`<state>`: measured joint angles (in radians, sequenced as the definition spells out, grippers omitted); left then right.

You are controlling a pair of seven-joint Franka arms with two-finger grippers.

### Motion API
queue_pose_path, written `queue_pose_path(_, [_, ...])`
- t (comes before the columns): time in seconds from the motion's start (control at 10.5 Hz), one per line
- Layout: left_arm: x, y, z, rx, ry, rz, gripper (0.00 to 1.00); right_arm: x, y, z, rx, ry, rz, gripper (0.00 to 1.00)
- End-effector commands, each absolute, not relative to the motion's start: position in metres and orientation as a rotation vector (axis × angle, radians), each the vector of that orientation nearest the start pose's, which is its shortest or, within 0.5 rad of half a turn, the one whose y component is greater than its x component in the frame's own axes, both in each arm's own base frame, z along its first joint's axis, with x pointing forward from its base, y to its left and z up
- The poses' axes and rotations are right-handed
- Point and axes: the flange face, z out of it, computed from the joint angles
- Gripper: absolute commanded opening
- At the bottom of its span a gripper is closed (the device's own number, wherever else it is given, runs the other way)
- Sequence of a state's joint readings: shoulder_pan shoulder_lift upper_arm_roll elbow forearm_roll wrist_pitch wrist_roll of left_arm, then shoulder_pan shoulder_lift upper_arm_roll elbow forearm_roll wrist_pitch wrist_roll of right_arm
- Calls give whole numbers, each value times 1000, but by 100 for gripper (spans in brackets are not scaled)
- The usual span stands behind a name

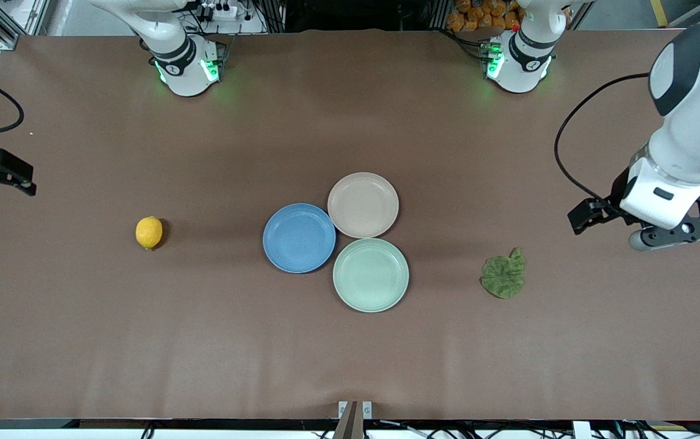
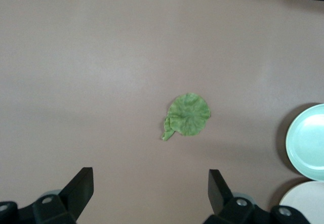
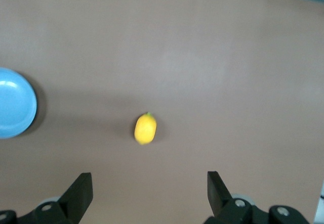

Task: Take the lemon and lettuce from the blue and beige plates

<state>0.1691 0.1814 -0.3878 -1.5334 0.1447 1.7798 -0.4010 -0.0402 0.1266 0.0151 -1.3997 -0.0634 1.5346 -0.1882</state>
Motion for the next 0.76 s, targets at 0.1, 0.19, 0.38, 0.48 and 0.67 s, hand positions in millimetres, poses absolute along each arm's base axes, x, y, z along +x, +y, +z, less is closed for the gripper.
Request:
queue_pose_path(0.1, [593,-94,598,-3144,-242,-152,100,579,0,645,-3159,-114,15,100])
queue_pose_path(0.19, [590,-91,601,-3132,-249,-141,100,574,17,648,-3166,-32,11,100])
queue_pose_path(0.38, [586,-74,607,-3120,-176,-130,100,571,20,648,-3175,1,2,100])
queue_pose_path(0.48, [585,-72,609,-3146,-150,-126,100,572,20,645,-3174,55,-35,100])
queue_pose_path(0.67, [583,-69,611,-3156,-163,-118,100,560,21,642,-3175,76,-94,100])
